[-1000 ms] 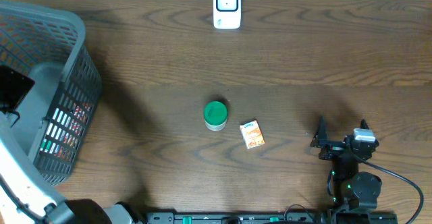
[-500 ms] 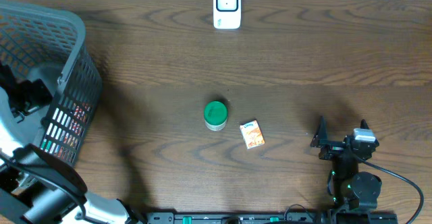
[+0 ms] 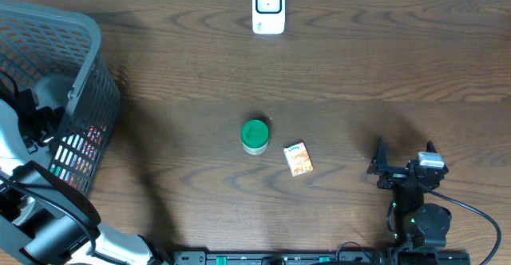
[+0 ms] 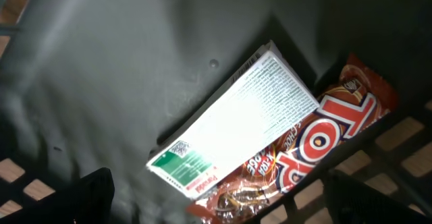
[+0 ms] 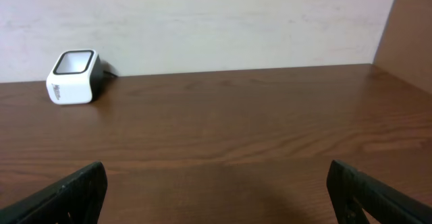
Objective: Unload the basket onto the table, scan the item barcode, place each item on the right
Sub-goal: 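Reach the left gripper into the basket toward the white medicine box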
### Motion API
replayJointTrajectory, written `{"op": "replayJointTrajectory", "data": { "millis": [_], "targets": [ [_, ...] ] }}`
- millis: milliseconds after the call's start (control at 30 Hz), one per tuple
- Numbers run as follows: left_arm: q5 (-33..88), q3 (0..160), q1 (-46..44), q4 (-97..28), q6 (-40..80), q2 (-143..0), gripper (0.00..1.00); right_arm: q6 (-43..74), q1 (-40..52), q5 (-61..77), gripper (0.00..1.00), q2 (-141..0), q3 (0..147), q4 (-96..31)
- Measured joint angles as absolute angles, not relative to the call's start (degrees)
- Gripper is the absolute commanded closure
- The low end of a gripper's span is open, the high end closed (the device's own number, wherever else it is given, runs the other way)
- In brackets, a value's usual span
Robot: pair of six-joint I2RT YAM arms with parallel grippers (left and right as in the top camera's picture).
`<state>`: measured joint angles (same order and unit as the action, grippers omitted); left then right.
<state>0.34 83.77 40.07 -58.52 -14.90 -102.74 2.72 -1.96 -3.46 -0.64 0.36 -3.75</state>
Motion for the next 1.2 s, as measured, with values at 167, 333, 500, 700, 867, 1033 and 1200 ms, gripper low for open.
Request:
{"op": "replayJointTrajectory", "data": {
  "millis": [167,333,500,700,867,1033,1200],
  "targets": [
    [0.3,80.7,40.1,-56.1,-15.1,-102.7,0.02,2.7,-2.0,-3.5,0.01,-0.6,0.4,-3.7],
    [0.3,76.3,40.1,-53.1,-15.1,-102.7,0.02,2.7,-2.0,-3.5,0.01,-0.6,0.4,-3.7],
    [0.3,73.1,40.1,-50.5,-15.1,-102.7,0.02,2.7,-2.0,-3.5,0.01,-0.6,0.4,-3.7],
    [0.3,72.4,40.1,-49.4,-15.1,-102.7,0.02,2.7,-2.0,-3.5,0.01,-0.6,0.4,-3.7],
    [0.3,72.4,40.1,-49.4,-15.1,-102.7,0.02,2.7,-2.0,-3.5,0.01,-0.6,0.4,-3.7],
    [-0.7,72.4,40.1,-49.0,-13.9,-102.7,0.17,2.7,-2.0,-3.5,0.01,-0.6,0.4,-3.7],
    [-2.1,72.3,40.1,-48.3,-12.3,-102.7,0.18,2.7,-2.0,-3.5,0.01,-0.6,0.4,-3.7]
  ]
}}
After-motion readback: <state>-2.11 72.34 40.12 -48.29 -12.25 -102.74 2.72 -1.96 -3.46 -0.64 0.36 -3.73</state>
